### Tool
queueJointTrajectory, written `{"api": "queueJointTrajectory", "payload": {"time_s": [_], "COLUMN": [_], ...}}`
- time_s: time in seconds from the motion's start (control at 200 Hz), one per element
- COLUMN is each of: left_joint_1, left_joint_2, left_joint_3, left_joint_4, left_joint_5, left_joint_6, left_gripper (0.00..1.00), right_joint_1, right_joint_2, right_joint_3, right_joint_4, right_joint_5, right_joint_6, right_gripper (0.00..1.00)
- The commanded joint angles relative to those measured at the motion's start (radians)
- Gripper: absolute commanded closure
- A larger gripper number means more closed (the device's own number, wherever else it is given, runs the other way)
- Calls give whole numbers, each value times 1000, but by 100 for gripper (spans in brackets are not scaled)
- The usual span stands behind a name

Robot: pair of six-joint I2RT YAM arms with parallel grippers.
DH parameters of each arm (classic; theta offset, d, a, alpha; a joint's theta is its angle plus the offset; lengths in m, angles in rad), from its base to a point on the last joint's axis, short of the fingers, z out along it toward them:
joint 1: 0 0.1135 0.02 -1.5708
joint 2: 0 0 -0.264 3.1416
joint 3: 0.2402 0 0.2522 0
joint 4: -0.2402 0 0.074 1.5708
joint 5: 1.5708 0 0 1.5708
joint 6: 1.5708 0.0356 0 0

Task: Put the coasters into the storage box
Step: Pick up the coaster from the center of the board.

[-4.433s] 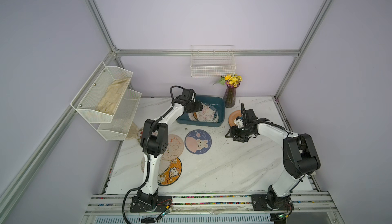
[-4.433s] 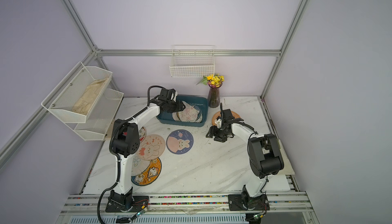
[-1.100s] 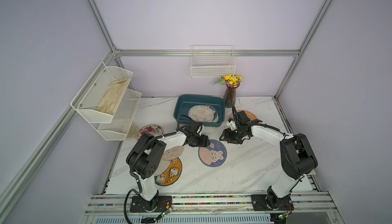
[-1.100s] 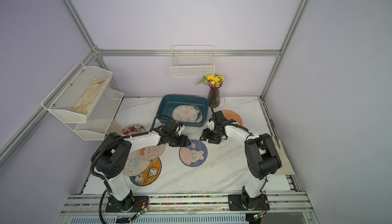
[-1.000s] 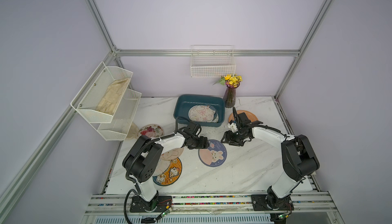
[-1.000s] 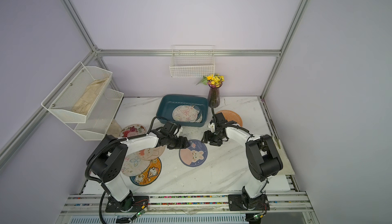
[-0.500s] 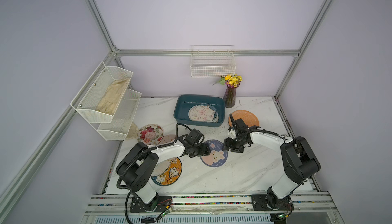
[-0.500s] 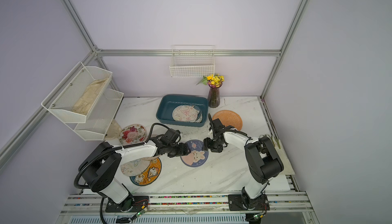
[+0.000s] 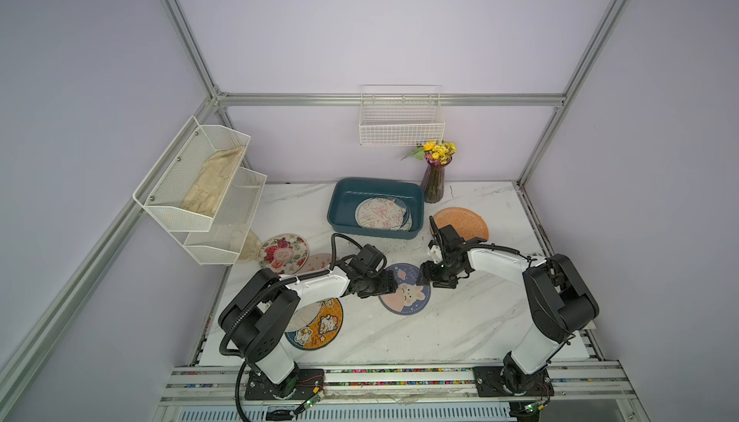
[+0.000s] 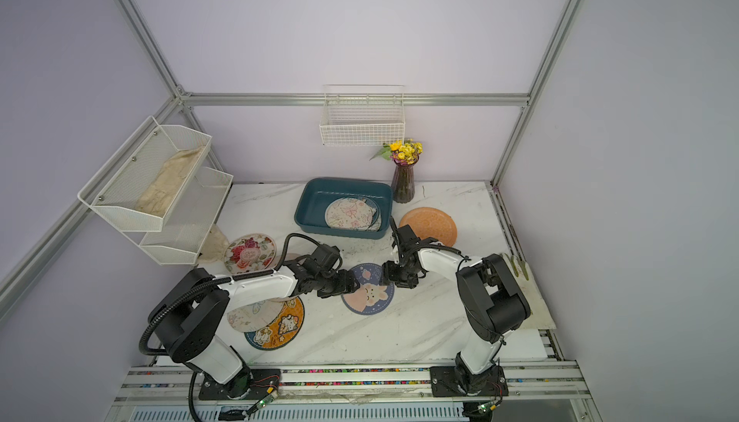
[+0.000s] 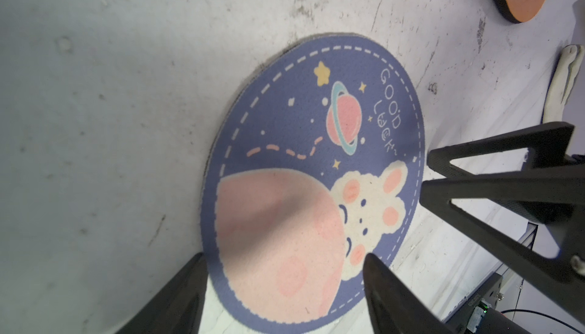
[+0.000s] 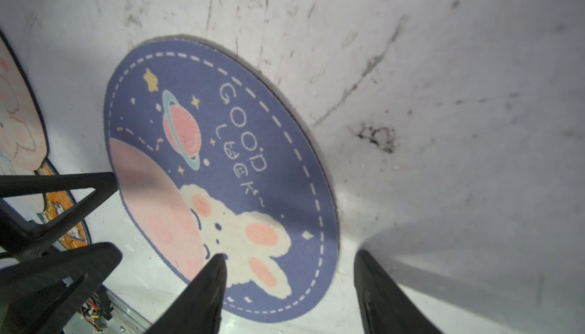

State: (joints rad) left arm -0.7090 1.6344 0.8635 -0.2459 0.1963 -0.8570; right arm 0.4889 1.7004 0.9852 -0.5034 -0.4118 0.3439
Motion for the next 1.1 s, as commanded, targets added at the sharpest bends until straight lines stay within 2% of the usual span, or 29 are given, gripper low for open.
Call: {"api": "queueJointTrajectory", "payload": {"time_s": [0.0,0.375,0.61,0.935,1.095], "left_joint_1": [-13,-13,-12,-12,-12], "left_joint_2": [22,30,37,31,23], "left_joint_3": [-27,-11,0,21,52], "left_joint_4": [-3,-12,-12,-18,-38], "left_joint_5": [18,29,35,33,33], "left_joint_6": [-14,-1,4,15,25], "left_gripper": [24,27,33,56,73], "right_joint_1": [12,28,34,40,41], "right_joint_2": [35,62,72,67,65], "right_joint_3": [-2,6,13,9,16], "right_joint_4": [-2,12,20,31,29], "right_joint_5": [7,-11,-21,-29,-38], "right_joint_6": [-7,2,8,18,17], "right_gripper": [35,39,40,40,39]}}
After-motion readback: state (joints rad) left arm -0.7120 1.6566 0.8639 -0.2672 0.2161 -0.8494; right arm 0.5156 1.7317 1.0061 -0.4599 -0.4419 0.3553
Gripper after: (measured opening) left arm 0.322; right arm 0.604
